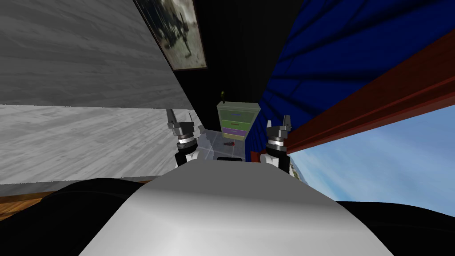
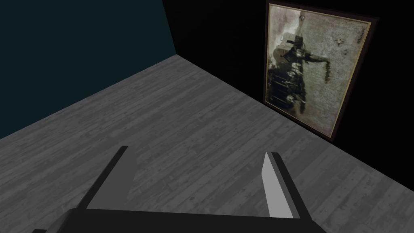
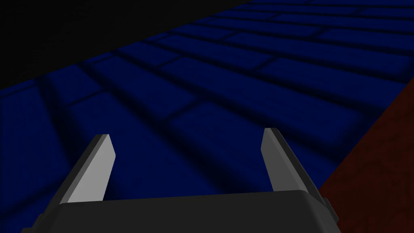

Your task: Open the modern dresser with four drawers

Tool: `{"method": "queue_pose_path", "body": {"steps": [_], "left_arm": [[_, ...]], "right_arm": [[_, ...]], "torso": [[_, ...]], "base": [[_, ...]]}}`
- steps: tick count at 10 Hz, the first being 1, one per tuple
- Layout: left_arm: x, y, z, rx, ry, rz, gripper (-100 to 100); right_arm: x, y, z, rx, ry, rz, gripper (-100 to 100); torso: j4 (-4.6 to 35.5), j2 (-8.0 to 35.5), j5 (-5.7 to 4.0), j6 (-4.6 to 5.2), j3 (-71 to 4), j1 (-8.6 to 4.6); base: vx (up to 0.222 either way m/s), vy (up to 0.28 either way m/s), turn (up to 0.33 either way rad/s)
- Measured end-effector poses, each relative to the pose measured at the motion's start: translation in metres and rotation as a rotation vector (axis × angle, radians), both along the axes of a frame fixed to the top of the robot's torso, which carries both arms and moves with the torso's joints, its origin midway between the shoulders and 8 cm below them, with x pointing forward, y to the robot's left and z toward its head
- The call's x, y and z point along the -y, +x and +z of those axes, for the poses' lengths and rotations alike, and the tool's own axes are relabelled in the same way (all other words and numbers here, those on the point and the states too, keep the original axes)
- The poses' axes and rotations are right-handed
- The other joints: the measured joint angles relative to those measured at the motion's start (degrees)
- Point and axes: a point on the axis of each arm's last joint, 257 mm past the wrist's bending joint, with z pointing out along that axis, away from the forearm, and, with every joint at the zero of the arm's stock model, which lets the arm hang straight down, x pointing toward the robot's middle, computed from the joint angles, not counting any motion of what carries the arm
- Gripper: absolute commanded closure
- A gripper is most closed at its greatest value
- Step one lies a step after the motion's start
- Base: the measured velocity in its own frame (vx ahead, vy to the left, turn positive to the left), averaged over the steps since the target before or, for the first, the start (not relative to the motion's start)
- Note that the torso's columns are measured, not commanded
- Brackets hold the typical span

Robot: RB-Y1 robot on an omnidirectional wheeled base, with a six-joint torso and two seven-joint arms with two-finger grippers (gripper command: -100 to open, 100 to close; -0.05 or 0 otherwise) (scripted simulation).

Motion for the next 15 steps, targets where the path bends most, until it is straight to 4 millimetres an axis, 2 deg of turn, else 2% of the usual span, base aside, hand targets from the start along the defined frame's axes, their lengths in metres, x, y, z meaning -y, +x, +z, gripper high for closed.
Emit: {"method": "queue_pose_path", "body": {"steps": [2, 9, 10, 12, 15], "left_arm": [[0.000, 0.000, 0.000, 0.000, 0.000, 0.000, 0], [0.000, 0.000, 0.000, 0.000, 0.000, 0.000, 0], [0.000, 0.000, 0.000, 0.000, 0.000, 0.000, 0], [0.000, 0.000, 0.000, 0.000, 0.000, 0.000, 0], [0.000, 0.000, 0.000, 0.000, 0.000, 0.000, 0]], "right_arm": [[0.000, 0.000, 0.000, 0.000, 0.000, 0.000, 0], [0.000, 0.000, 0.000, 0.000, 0.000, 0.000, 0], [0.000, 0.000, 0.000, 0.000, 0.000, 0.000, -100], [-0.006, 0.005, -0.005, -0.027, -0.053, 0.010, -100], [-0.013, 0.018, -0.024, -0.096, -0.177, 0.014, -100]], "torso": [[6.00, 5.97, 0.00, 0.00, -12.00, 0.00], [35.37, 35.39, 0.00, 0.00, -70.73, 0.00], [39.60, 39.62, 0.00, 0.00, -79.19, 0.00], [42.04, 42.05, 0.02, 0.00, -84.28, 0.08], [42.27, 42.25, 0.01, 0.00, -84.59, 0.04]], "base": [[0.000, 0.000, 0.000], [0.000, 0.000, 0.000], [0.010, 0.015, 0.028], [0.016, 0.038, 0.048], [0.029, 0.061, 0.066]]}}
